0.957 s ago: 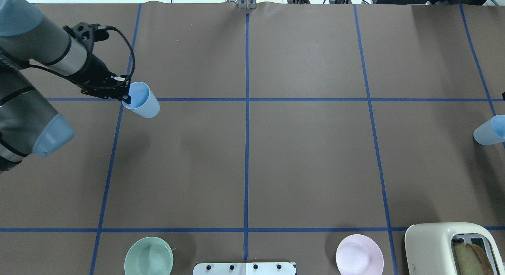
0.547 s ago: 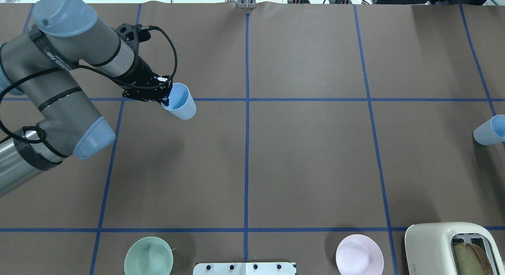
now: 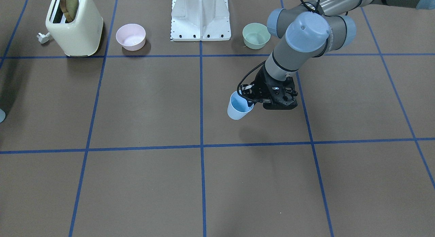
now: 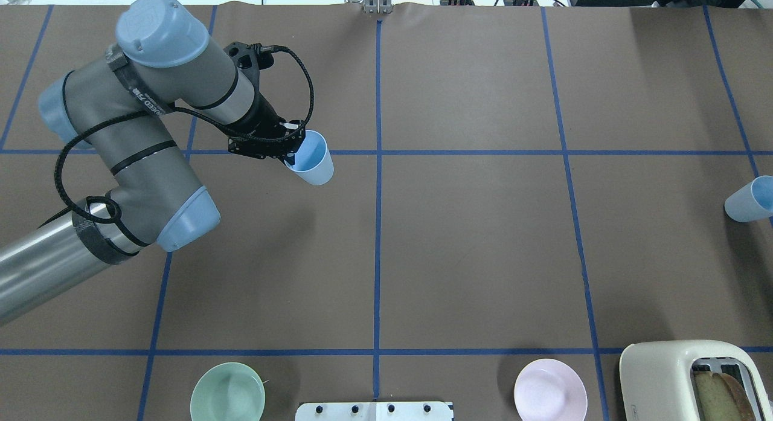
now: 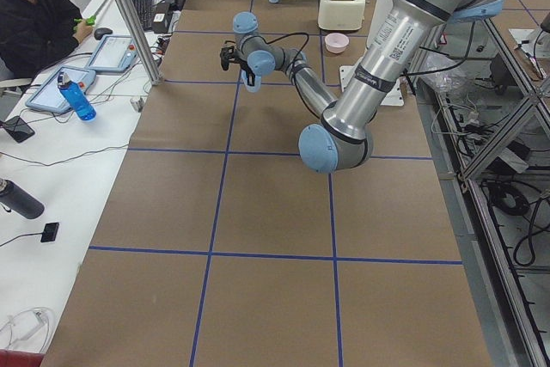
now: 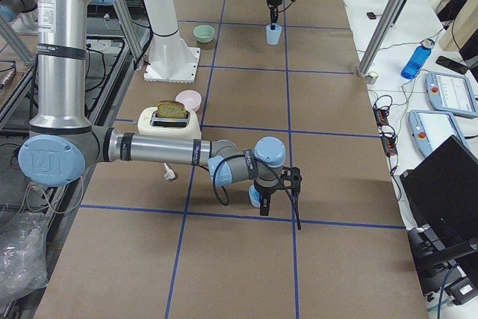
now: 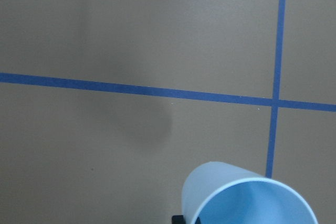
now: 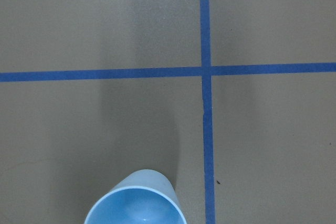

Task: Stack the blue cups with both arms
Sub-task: 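Carry the cup with the left gripper to the table center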

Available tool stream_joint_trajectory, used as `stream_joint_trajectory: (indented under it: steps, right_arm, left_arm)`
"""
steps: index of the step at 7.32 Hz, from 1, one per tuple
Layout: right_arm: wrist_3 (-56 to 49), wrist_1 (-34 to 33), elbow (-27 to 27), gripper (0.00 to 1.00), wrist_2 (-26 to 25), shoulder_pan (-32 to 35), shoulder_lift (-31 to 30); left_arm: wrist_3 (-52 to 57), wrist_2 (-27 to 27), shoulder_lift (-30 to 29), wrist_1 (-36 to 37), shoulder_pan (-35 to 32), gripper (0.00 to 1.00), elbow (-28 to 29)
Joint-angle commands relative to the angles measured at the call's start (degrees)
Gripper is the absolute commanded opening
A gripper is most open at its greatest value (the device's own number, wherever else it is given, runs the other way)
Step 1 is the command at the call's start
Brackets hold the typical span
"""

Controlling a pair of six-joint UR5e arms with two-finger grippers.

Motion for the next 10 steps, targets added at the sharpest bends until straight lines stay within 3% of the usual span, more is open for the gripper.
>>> stream_joint_trajectory:
  steps: [1,6,10]
  right_arm:
    - [0.0,0.1,0.0,1.00,0.0,-0.8,-0.1]
    - [-0.2,0.1,-0.7,1.00,-0.1,-1.2,-0.1]
    - [-0.1,3.6,-4.7,1.00,-0.3,-2.1,1.1]
  left_arm:
    - [-2.7,3.0,-0.9,-0.3,2.9,0.00,0.3]
    - [-5.2,5.5,-3.2,-0.3,6.0,0.00,1.5]
    - [-5.2,8.8,-3.3,-0.4,8.6,0.00,2.0]
